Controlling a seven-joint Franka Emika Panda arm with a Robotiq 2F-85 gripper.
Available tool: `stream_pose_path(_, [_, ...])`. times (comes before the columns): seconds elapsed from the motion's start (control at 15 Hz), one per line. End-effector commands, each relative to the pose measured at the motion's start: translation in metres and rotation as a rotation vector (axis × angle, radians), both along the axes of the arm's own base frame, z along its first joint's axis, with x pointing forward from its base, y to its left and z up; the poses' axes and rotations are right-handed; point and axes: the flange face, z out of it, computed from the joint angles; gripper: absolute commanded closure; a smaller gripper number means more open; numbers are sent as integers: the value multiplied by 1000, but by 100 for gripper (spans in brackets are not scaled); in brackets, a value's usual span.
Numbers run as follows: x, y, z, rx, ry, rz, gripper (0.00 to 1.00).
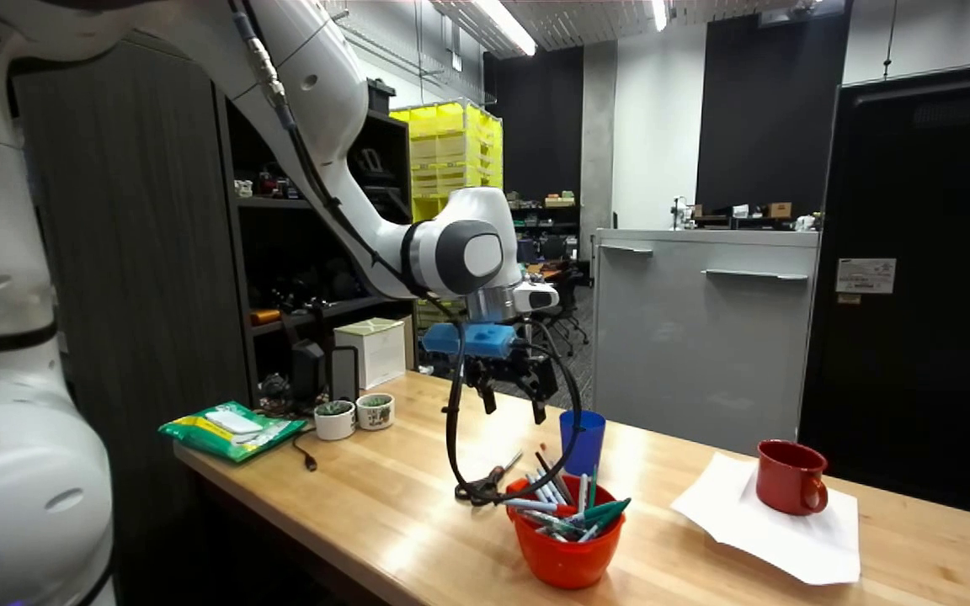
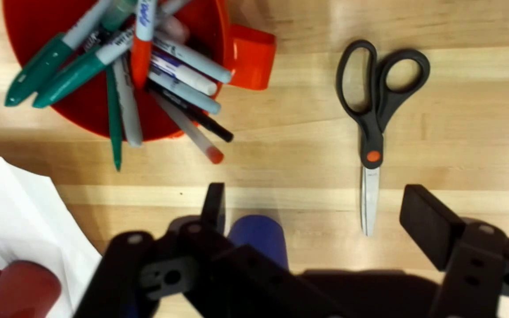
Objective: Move the red cup forward
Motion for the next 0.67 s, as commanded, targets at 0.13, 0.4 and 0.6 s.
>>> stream_pose_path(0.13, [-8,45,10,7,8,53,0])
stream_pose_path(0.4, [-3,51,4,3,45,70,0])
stream_pose_path(0.6, [-6,56,10,0,58,77,0])
